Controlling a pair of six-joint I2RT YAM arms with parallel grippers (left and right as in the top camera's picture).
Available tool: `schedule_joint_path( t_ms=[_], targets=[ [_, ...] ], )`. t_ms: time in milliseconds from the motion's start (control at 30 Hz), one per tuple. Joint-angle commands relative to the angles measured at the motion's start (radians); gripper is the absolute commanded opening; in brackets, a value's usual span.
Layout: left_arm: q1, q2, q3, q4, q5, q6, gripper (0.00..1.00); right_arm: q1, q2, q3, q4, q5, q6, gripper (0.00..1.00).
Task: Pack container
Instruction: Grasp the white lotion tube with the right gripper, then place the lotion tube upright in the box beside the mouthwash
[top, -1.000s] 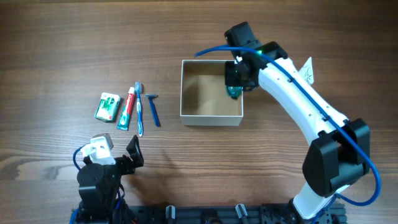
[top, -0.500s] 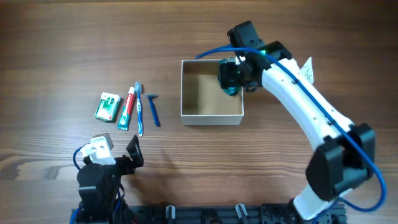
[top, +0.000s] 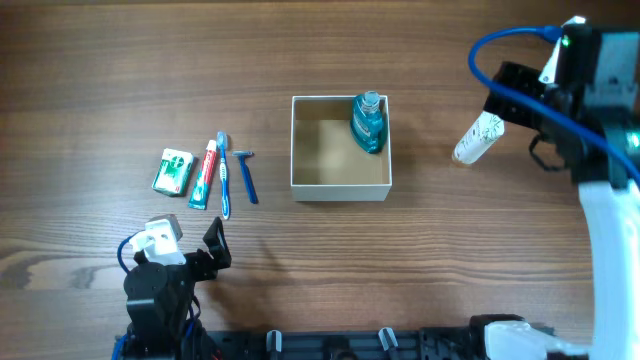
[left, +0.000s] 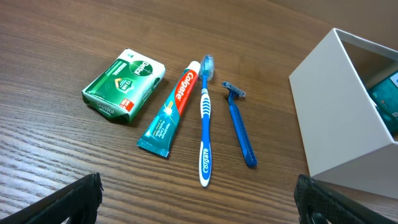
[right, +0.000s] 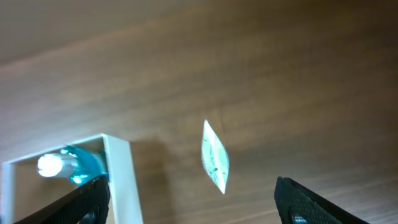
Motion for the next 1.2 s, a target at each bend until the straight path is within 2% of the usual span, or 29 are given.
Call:
schedule_joint_path(
  t_ms=[0,100,133,233,333,400,433,700,867,967,1067,1167],
  targets=[
    [-0.004,-0.010,-0.018,-0.004,0.019,0.020,1.00,-0.030,0.142,-0.015,-0.020,-0.065,-0.038,0.84],
    [-0.004,-0.010,-0.018,-0.004,0.019,0.020,1.00,-0.031,0.281,-0.015,-0.027,-0.039,-0.015,0.82],
    [-0.004,-0.010,-0.018,-0.004,0.019,0.020,1.00,-0.031,0.316,-0.015,-0.026,-0.038,-0.015,0.76],
    [-0.004,-0.010,-0.018,-0.004,0.019,0.020,1.00,-0.030,0.397,-0.015,-0.029,-0.046,-0.016,0.43],
    [-0.004,-0.010,-0.018,-0.004,0.019,0.020,1.00,-0.031,0.410,-0.015,-0.036,-0.045,-0.016,0.17],
    [-0.004,-0.010,-0.018,-0.004,0.019,0.020,1.00,-0.030,0.402,-0.015,-0.045,-0.045,-0.016,0.13],
    [-0.004,-0.010,-0.018,-0.004,0.019,0.020,1.00,-0.031,0.402,-0.015,-0.051,-0.045,-0.016,0.04],
    [-0.004,-0.010,-0.018,-0.004,0.019,0.020,1.00,-0.034,0.358,-0.016,-0.072,-0.053,-0.029,0.04],
    [-0.004,-0.010,-0.018,-0.004,0.019,0.020,1.00,0.004,0.120,-0.015,-0.084,-0.090,-0.012,0.04],
    [-0.004,-0.010,-0.018,-0.004,0.019,0.020,1.00,0.084,-0.068,-0.015,-0.116,-0.091,0.011,0.04],
    [-0.004,-0.010,-0.018,-0.004,0.019,0.020,1.00,0.168,-0.166,-0.015,-0.131,-0.091,0.037,0.04],
    [-0.004,-0.010,-0.018,-0.004,0.019,0.020,1.00,0.252,-0.194,-0.015,-0.122,-0.095,0.036,0.04]
  ],
)
